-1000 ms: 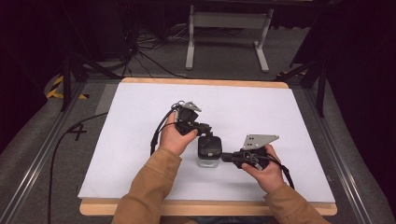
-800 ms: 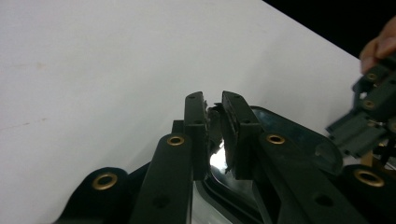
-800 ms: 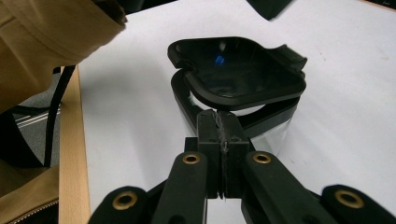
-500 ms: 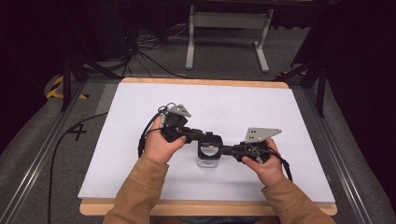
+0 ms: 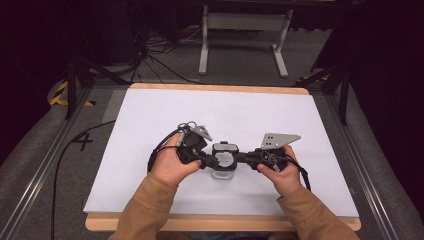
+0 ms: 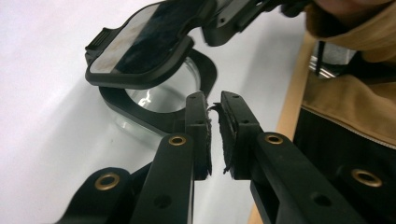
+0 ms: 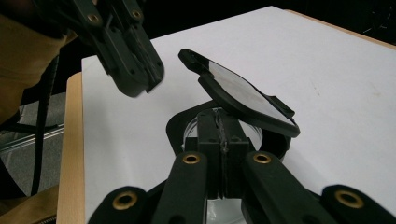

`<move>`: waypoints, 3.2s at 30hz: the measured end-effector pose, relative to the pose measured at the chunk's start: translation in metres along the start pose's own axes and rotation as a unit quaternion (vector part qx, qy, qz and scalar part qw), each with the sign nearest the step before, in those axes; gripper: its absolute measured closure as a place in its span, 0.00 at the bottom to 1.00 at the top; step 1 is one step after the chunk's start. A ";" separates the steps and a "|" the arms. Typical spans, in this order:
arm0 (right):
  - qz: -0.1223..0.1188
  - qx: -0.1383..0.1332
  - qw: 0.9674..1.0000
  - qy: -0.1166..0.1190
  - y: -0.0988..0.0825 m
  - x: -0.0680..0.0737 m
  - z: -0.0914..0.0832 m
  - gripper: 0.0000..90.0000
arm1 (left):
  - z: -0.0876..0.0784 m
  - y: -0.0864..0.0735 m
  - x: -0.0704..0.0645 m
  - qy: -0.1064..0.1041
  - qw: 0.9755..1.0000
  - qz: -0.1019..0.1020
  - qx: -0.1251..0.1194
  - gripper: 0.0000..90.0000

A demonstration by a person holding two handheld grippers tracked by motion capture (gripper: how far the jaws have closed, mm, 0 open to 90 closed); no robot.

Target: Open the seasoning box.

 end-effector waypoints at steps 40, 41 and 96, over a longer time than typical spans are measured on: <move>-0.010 -0.004 1.000 -0.015 -0.025 0.008 0.007 1.00 | 0.002 0.045 0.035 0.070 0.984 -0.037 -0.159 0.83; -0.011 -0.006 1.000 -0.016 -0.025 0.008 0.007 1.00 | 0.003 0.045 0.036 0.069 0.984 -0.039 -0.161 0.83; 0.019 0.030 0.999 -0.021 -0.012 -0.032 -0.029 0.83 | -0.046 -0.002 0.018 0.106 0.983 -0.044 -0.144 0.71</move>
Point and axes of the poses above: each handheld gripper's, and its own axes: z roughly forward along the jaws, y roughly out of its top, x roughly to its left, the point moved 9 cm from there along z, roughly forward along the jaws, and after that the axes turned 1 degree about x, right-handed, at the moved point
